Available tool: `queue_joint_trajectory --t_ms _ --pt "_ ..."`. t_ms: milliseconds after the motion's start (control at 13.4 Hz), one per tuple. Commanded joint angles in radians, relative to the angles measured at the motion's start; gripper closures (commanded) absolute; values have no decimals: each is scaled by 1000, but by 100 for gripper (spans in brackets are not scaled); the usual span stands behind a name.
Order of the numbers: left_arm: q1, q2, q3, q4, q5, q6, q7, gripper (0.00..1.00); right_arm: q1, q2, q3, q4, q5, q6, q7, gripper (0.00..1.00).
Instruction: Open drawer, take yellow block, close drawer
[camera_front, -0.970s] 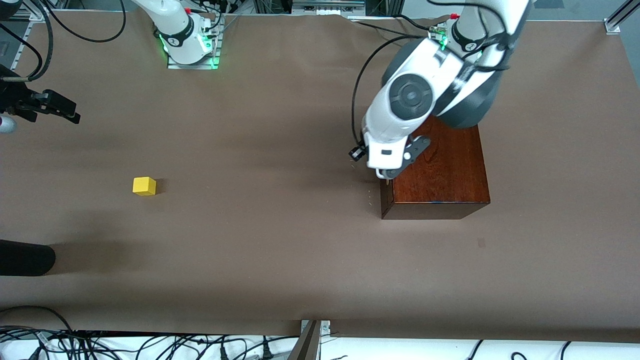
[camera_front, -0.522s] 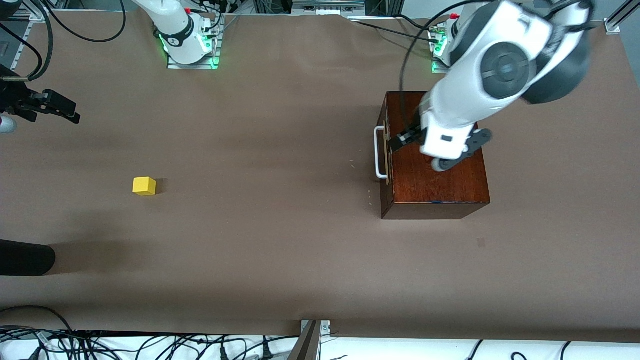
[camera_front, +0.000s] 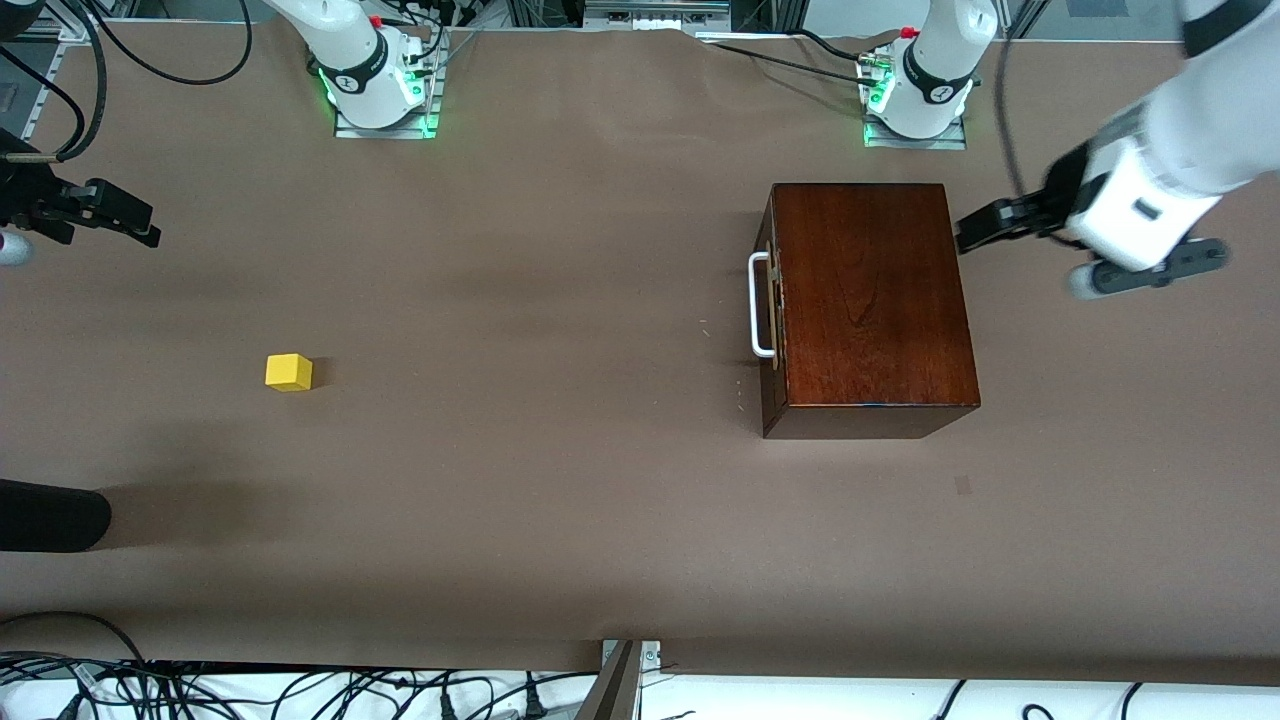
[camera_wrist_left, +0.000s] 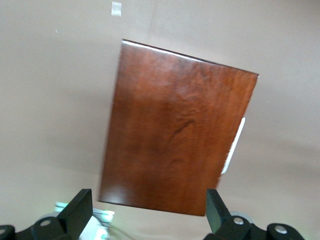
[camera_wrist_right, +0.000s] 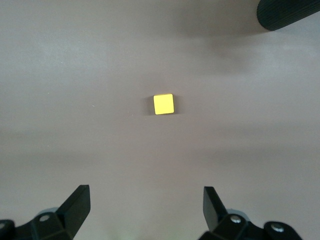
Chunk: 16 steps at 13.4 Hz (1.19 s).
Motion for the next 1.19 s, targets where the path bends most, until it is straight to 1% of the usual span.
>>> queue_joint_trajectory --t_ms 0,298,597,895,1119 --pt "35 -135 -9 -154 80 39 160 0 -8 -3 12 15 -17 -21 9 0" --pt "37 -180 -9 -200 182 87 254 0 -6 -3 12 15 -17 -22 11 0" --pt "46 -186 -9 -198 182 99 270 0 -6 -3 12 15 -17 -22 11 0" --pt "44 -174 -11 -189 177 96 256 0 -6 -3 12 15 -17 -24 11 0" --pt "50 -159 -11 -188 179 122 257 0 -6 -3 12 15 -17 -24 11 0"
